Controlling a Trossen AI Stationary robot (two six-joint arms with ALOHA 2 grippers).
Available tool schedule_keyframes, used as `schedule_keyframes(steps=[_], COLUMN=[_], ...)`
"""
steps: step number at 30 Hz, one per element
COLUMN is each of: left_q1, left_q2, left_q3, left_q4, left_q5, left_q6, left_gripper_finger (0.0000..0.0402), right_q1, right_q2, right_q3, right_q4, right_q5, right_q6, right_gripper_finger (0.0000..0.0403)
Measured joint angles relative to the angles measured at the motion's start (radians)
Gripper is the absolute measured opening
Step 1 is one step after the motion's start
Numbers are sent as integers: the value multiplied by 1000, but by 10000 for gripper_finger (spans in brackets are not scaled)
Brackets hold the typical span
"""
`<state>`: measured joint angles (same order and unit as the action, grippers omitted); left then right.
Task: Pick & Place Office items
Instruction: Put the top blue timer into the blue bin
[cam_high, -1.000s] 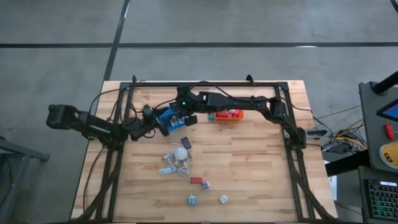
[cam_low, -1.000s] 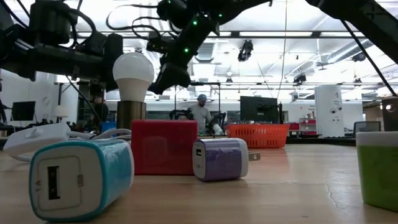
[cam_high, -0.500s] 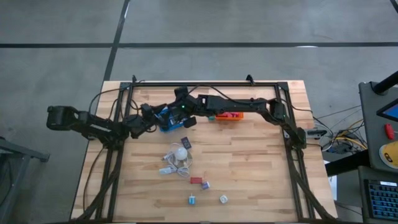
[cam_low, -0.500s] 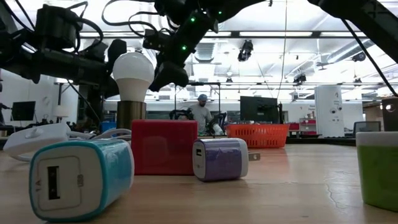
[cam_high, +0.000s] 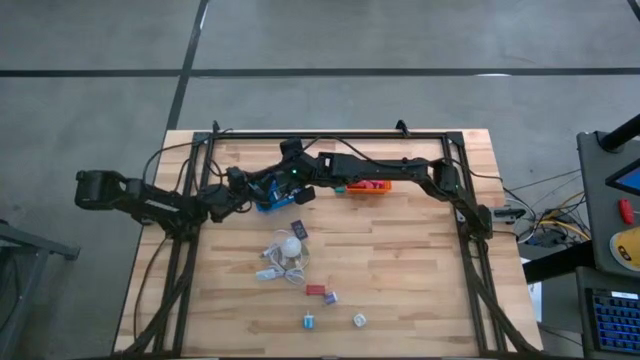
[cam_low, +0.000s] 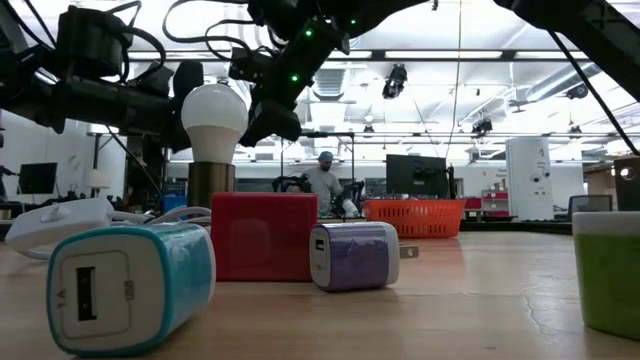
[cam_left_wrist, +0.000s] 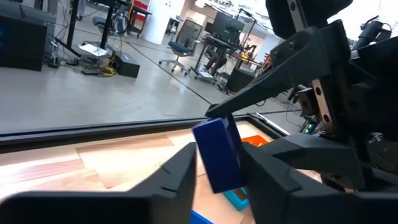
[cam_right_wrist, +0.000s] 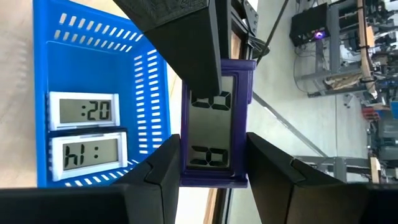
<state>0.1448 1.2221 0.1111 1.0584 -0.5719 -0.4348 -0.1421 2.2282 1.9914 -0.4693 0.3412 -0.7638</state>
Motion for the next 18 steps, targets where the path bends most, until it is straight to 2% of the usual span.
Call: schedule_keyframes(steps=[5, 16, 18], left_q1=[1, 1, 2], left_q2=[0, 0, 3], left_q3=[4, 1, -1], left_q4=[0, -9, -19], left_q5=[-16, -21, -13], left_q6=[3, 103, 117], left_gripper_finger=[57, 57, 53], right_q1=[3, 6, 8], right_q2=[0, 0, -1], right_q3=[0, 0, 0], right_q4=[13, 16, 19], right_q5=[11, 3, -15], right_q6=[-10, -15, -20], right_gripper_finger=[137, 129, 53])
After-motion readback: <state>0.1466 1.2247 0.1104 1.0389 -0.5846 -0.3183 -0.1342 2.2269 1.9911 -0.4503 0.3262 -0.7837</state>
